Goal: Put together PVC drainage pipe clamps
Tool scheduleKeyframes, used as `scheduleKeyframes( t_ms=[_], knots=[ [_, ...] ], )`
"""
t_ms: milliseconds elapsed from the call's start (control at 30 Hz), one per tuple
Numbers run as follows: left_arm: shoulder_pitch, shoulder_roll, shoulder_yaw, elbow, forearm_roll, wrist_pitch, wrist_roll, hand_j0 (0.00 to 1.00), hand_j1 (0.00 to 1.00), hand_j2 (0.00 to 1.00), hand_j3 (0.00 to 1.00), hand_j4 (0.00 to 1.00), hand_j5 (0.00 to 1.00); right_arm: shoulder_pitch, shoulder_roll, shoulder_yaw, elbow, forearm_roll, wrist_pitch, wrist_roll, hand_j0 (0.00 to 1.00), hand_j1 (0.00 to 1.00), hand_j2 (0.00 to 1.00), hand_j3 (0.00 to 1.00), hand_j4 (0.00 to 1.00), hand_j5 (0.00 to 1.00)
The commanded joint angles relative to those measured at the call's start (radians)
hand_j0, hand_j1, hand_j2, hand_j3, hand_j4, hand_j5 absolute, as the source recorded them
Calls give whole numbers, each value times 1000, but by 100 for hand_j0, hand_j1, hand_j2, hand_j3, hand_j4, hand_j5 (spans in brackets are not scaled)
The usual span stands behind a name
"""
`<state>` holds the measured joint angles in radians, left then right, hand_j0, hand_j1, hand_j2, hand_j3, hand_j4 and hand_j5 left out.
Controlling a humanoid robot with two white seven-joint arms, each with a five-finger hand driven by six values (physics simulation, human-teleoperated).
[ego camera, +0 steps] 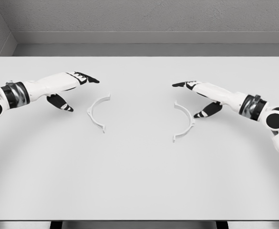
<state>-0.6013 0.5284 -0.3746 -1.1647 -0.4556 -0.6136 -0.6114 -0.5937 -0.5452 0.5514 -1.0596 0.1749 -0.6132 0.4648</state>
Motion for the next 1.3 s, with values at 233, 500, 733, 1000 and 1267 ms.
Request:
scheduleKeyframes(
  t_ms=[233,500,733,1000,1267],
  knots=[
    [0,-38,-15,-1,0,3,1,100,100,100,100,100,100,29,-111,-111,-37,-6,2,-1,100,100,100,100,100,100],
    [2,-48,-29,-4,0,3,1,100,100,100,100,100,100,91,-114,-111,-146,-6,2,-1,100,100,100,100,100,100],
    [2,-64,-32,-4,-1,3,1,100,100,100,100,100,100,150,-107,-111,-223,-5,2,-1,100,100,100,100,100,100],
    [6,-91,-50,-3,-25,3,1,100,100,100,100,100,100,166,-96,-105,-234,-6,2,0,100,100,100,100,100,100],
    [6,-134,-70,-7,-52,3,1,100,100,100,100,100,100,166,-70,-103,-217,-3,2,3,100,100,100,100,100,100]
  ],
)
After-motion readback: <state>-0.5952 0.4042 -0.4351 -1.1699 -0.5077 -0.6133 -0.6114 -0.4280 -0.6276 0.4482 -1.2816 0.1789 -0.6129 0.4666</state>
